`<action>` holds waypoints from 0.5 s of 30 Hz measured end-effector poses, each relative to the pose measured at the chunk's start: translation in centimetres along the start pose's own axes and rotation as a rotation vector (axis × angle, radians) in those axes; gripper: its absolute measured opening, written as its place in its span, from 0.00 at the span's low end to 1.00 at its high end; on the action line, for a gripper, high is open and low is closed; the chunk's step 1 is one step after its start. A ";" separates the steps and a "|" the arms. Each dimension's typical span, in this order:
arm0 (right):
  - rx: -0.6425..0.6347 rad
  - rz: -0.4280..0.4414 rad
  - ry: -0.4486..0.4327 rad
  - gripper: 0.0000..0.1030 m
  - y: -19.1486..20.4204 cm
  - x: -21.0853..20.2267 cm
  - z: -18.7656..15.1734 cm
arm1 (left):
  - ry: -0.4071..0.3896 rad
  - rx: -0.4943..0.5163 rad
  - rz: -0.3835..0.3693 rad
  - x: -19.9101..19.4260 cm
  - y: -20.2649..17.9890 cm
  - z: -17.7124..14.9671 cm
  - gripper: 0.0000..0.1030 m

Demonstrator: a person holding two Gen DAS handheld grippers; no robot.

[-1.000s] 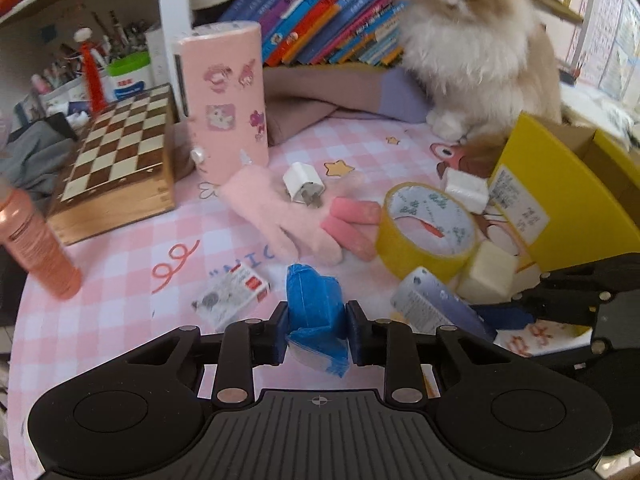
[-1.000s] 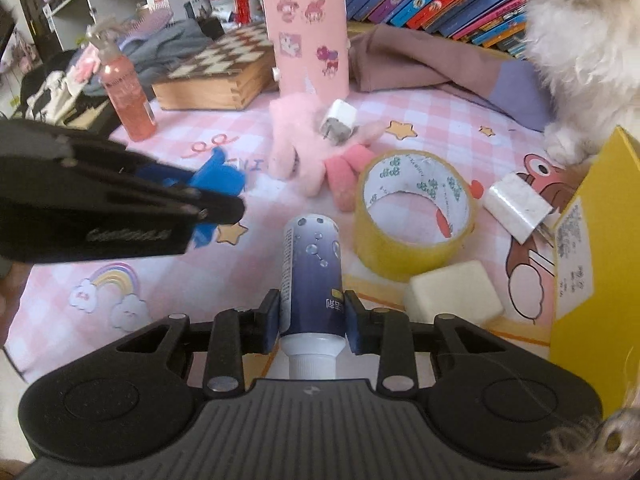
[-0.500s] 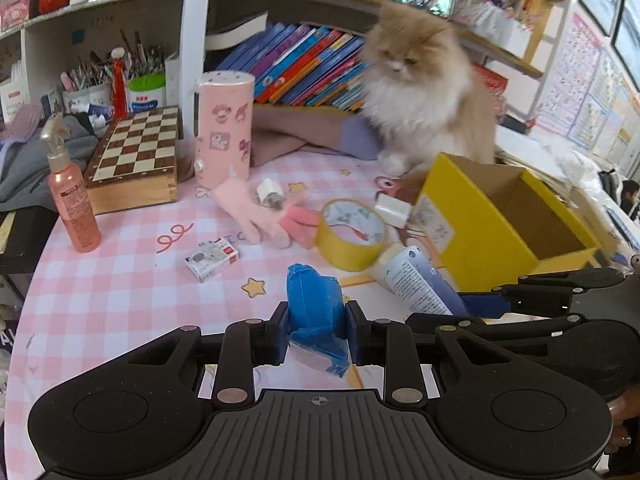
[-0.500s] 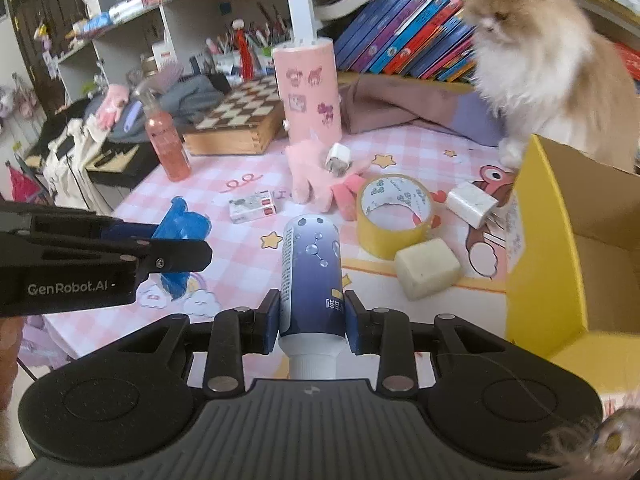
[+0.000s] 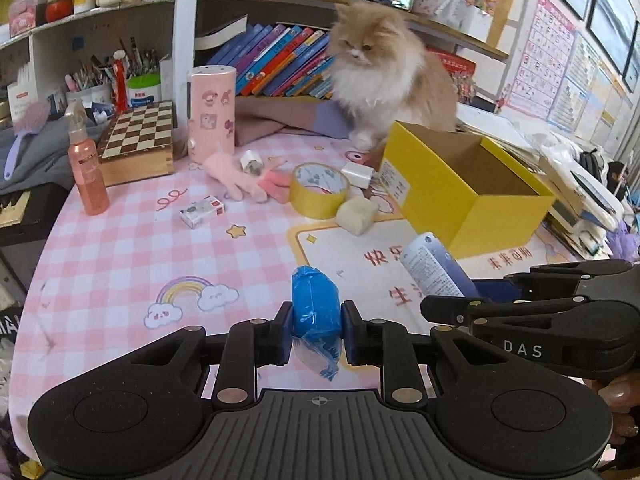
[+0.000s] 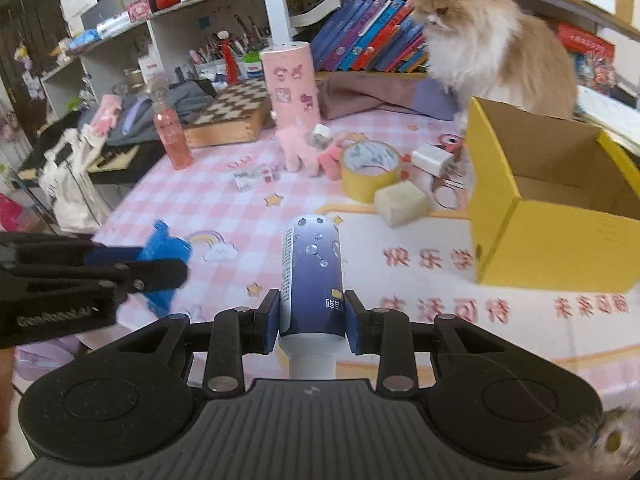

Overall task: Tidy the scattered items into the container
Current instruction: 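Carry the bottle and the blue clip in both tools over the yellow box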

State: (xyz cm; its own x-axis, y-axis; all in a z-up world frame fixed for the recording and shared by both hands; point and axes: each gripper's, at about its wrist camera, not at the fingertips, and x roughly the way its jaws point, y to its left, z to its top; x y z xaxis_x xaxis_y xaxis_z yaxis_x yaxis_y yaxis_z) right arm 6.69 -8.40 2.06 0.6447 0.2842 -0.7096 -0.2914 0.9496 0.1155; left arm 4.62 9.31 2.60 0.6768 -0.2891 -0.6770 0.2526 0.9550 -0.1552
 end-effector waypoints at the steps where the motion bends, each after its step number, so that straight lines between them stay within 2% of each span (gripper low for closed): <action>1: 0.006 -0.011 0.000 0.30 0.0 -0.3 -0.5 | 0.003 0.007 -0.007 -0.2 -0.3 -0.3 0.22; 15: 0.144 -0.155 -0.012 0.30 -2.1 -5.9 -5.7 | 0.046 0.155 -0.148 -0.8 -5.6 -2.4 0.22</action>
State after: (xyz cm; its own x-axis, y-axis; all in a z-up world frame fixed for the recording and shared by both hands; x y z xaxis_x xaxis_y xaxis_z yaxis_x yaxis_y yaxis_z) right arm -0.60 -12.80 2.05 0.6826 0.1337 -0.7185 -0.0844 0.9910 0.1041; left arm 1.06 4.30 2.29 0.5933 -0.4189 -0.6874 0.4523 0.8799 -0.1457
